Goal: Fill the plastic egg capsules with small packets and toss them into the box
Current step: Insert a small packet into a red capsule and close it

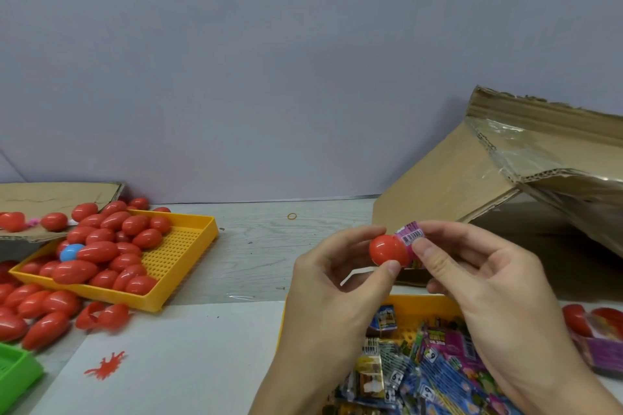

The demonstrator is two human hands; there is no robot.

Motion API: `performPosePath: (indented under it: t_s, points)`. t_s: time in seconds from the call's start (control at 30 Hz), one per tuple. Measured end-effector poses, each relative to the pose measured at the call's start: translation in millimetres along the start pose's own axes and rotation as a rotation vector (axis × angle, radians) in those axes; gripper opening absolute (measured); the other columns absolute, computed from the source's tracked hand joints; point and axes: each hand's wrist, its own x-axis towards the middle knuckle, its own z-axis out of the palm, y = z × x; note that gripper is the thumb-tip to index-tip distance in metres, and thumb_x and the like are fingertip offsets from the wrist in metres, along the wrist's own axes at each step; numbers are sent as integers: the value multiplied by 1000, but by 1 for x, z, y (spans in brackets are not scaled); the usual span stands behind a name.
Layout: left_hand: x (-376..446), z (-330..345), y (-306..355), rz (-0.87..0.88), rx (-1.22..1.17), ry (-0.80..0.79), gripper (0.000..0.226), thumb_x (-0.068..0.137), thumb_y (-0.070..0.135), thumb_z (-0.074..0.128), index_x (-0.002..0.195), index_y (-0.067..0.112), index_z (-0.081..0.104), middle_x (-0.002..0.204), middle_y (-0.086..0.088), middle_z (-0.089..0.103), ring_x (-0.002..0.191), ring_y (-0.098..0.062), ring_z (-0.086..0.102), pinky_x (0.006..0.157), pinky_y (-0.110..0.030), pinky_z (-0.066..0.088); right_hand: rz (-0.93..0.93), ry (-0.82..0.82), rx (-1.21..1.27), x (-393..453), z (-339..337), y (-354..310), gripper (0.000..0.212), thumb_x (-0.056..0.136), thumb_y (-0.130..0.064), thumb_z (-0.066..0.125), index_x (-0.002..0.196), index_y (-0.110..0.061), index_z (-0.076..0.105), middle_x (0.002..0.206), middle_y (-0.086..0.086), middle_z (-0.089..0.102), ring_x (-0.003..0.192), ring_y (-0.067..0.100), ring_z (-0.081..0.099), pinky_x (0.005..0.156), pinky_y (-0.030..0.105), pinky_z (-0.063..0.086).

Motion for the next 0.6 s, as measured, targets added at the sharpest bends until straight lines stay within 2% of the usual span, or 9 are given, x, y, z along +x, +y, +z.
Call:
performPosePath:
  t_s: [0.07, 0.13, 0.2, 0.27, 0.33, 0.4, 0.5, 0.6]
  points:
    - [0, 0, 0, -6, 3, -1, 29, 83, 8, 76, 104, 27, 74, 96, 10, 76, 95, -5, 71, 78, -30, 61, 3, 11, 2, 0, 0, 0, 29, 62, -40, 72, 91, -39, 76, 89, -5, 77, 81, 7, 73, 55, 22, 54]
    - [0, 0, 1, -2, -10, 3, 28, 82, 10, 77, 105, 26, 74, 97, 9, 77, 96, -6, 71, 78, -22, 59, 9, 17, 4, 0, 0, 1, 28, 64, -39, 72, 92, -39, 75, 90, -4, 77, 81, 8, 73, 59, 24, 53]
    - [1, 0, 1, -10, -46, 23, 27, 80, 21, 77, 106, 28, 74, 97, 9, 77, 95, -8, 72, 78, -15, 55, 19, 46, 2, 0, -1, 3, 23, 69, -33, 72, 92, -37, 75, 89, -3, 77, 79, 9, 72, 57, 23, 53]
    - [2, 0, 0, -61, -136, 61, 31, 76, 30, 74, 107, 29, 73, 95, 6, 77, 90, -14, 74, 77, -15, 55, 35, 99, -35, 1, -4, 6, 18, 79, -22, 73, 93, -34, 74, 85, -4, 75, 75, 8, 71, 54, 21, 52]
    - [4, 1, 0, -144, -310, 113, 33, 74, 30, 73, 107, 23, 74, 95, -6, 77, 86, -21, 75, 74, -19, 57, 32, 112, -171, 2, -7, 8, 23, 86, -12, 70, 93, -34, 72, 79, -7, 73, 68, 6, 68, 52, 17, 50]
    - [6, 3, 2, -232, -505, 154, 28, 72, 25, 72, 97, 12, 77, 93, -18, 76, 83, -26, 75, 70, -22, 59, -32, 44, -372, -1, -5, 7, 25, 89, -11, 67, 88, -36, 72, 73, -11, 70, 63, 6, 65, 49, 11, 46]
    - [5, 2, 5, -321, -633, 126, 22, 75, 23, 68, 84, 5, 79, 88, -25, 74, 78, -26, 74, 66, -23, 59, -156, -132, -610, -7, 1, 2, 26, 83, -11, 66, 71, -32, 74, 68, -17, 68, 67, 2, 63, 52, 8, 43]
    - [6, 0, 7, -376, -701, 134, 27, 80, 24, 66, 86, 0, 77, 88, -27, 73, 76, -25, 74, 63, -23, 59, -119, -337, -702, -7, -2, -3, 27, 81, -16, 61, 64, -32, 74, 60, -14, 65, 62, 2, 60, 51, 12, 41]
